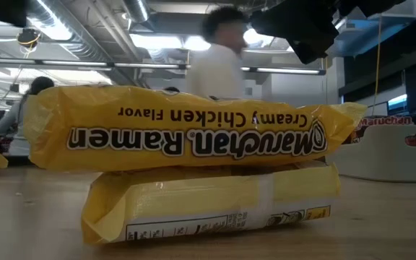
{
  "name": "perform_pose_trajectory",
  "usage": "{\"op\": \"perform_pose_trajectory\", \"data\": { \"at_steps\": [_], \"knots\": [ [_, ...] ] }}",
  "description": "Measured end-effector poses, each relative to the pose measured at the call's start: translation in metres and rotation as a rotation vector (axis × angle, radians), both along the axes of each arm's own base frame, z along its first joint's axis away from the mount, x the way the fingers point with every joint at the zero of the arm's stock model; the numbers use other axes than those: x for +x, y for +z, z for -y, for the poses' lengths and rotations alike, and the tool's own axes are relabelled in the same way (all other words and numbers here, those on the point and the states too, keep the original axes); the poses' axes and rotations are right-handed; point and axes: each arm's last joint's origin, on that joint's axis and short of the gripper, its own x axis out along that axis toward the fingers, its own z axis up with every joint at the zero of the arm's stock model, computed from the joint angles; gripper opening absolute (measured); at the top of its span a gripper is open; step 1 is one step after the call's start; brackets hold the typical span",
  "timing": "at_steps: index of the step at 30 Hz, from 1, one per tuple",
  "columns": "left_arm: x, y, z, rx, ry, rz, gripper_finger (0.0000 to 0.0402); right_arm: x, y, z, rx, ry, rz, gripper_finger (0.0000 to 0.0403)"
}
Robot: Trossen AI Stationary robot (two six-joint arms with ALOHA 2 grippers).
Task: Sort Maruchan noodles
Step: Put the black noodle pack into the gray bin
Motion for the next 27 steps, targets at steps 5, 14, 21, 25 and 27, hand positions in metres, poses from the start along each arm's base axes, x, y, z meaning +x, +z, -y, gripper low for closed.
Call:
{"op": "perform_pose_trajectory", "data": {
  "at_steps": [5, 14, 21, 25, 27],
  "knots": [
    [0.024, 0.001, -0.019, 0.037, -0.055, 0.003, 0.0273, 0.0, 0.0, 0.0, 0.0, 0.0, 0.001, 0.0237],
    [0.018, 0.013, -0.001, -0.329, -0.198, -0.275, 0.0273, 0.0, 0.0, 0.0, 0.023, -0.009, -0.012, 0.0237],
    [-0.034, 0.012, 0.033, -0.339, -0.208, -0.43, 0.0274, 0.0, 0.0, 0.0, 0.021, -0.006, -0.003, 0.0237],
    [-0.05, 0.01, 0.04, -0.237, -0.196, -0.356, 0.0273, 0.0, 0.0, 0.0, 0.002, -0.018, 0.006, 0.0237],
    [-0.054, 0.01, 0.043, -0.199, -0.214, -0.297, 0.0274, 0.0, 0.0, 0.0, -0.006, -0.018, 0.009, 0.0237]
  ]
}}
